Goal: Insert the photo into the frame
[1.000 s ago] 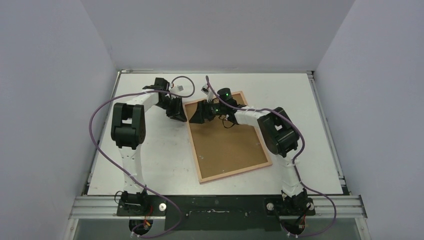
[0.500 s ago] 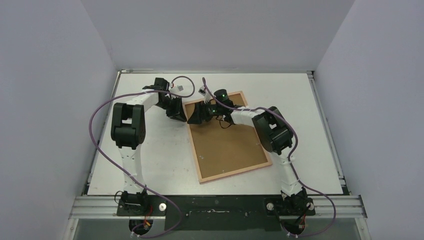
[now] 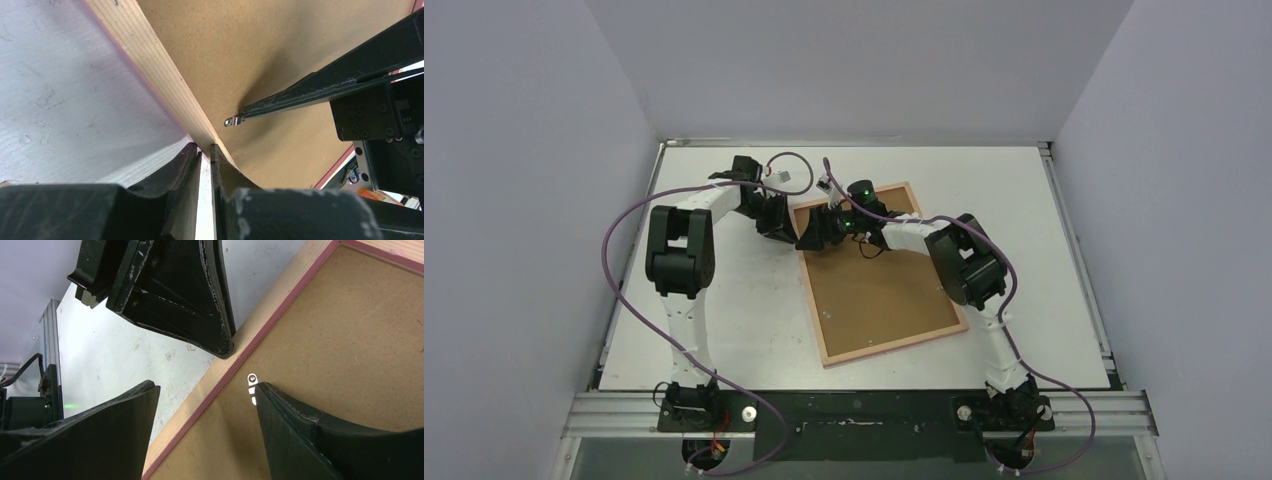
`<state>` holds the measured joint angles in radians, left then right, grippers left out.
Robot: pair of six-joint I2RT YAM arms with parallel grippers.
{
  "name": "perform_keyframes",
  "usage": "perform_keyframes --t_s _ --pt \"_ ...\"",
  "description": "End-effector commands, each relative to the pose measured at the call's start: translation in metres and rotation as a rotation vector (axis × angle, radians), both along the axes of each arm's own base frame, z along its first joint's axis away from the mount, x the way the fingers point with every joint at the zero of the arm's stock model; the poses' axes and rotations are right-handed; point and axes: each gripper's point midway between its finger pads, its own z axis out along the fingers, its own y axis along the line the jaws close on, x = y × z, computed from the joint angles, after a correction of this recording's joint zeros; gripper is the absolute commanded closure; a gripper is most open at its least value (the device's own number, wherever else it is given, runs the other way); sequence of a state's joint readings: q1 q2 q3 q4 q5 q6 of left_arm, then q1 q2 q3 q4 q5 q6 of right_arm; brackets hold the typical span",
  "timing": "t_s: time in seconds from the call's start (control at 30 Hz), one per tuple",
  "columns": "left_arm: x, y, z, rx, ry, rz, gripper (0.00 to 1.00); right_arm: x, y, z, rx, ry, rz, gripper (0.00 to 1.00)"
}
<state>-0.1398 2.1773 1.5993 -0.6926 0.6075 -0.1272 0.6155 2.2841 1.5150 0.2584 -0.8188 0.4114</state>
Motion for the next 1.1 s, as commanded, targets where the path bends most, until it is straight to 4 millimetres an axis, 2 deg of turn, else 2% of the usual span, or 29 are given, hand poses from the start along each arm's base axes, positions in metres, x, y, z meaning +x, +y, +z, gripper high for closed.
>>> perform_keyframes --t_s 0.0,0.3,0.63,0.87,1.07 --pt "0.004 0.007 -0.009 0.041 -0.035 -0.008 0.89 0.0 0.007 0.007 0.008 -0.046 0.019 0.29" --pt "0.005 0.007 -0.008 0.043 -0.04 -0.008 0.89 -0.016 0.009 0.006 0.011 -0.033 0.022 0.3" --pt "0.005 0.008 -0.009 0.046 -0.042 -0.007 0.9 -0.027 0.011 0.015 0.037 -0.022 0.024 0.31" --pt "0.006 0.008 -0.009 0.048 -0.046 -0.005 0.9 -0.043 0.008 0.019 0.051 -0.011 0.035 0.32" --pt "0.007 0.008 -0.009 0.05 -0.046 -0.003 0.9 -0.048 0.012 0.018 0.058 -0.001 0.047 0.32"
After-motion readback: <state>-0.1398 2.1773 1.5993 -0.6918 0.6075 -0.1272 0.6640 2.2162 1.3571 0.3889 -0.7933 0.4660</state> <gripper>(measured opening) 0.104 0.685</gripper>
